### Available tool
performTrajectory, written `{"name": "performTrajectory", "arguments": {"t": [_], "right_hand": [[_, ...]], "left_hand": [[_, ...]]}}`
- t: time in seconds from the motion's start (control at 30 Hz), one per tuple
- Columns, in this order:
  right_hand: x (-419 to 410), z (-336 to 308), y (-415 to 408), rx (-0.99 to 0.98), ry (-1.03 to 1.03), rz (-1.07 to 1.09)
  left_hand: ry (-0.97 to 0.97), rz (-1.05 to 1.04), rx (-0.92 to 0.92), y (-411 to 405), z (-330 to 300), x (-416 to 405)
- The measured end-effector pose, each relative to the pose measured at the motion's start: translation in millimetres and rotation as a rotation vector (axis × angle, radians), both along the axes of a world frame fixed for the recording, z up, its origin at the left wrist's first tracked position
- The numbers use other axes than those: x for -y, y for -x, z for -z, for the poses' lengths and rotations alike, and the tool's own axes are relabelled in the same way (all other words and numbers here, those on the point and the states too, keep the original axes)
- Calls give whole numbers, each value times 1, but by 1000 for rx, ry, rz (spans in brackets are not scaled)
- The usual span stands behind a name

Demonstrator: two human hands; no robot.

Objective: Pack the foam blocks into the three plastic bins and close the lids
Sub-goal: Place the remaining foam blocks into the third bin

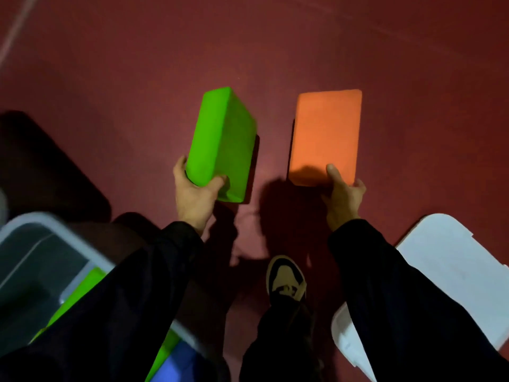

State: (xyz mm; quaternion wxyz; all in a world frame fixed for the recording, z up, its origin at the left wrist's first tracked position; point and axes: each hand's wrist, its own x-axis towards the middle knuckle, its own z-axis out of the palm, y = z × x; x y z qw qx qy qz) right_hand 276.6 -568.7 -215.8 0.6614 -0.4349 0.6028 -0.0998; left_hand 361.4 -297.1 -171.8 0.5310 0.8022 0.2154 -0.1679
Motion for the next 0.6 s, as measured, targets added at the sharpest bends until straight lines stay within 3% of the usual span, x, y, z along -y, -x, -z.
{"name": "performTrajectory", "arguments": {"t": [0.1,0.3,0.43,0.6], "right_hand": [[-36,-43,12,42,32,-65],[-106,-169,54,160,-70,-216],[-138,-246,75,240,-8,-321],[-194,-333,93,386,193,-632]], "left_hand": [[-160,-20,136,21,-62,-39],[-242,-84,226,96,-197,-110],[-306,-148,363,154,-262,-164],[-422,-290,451,231,-316,-247]]}}
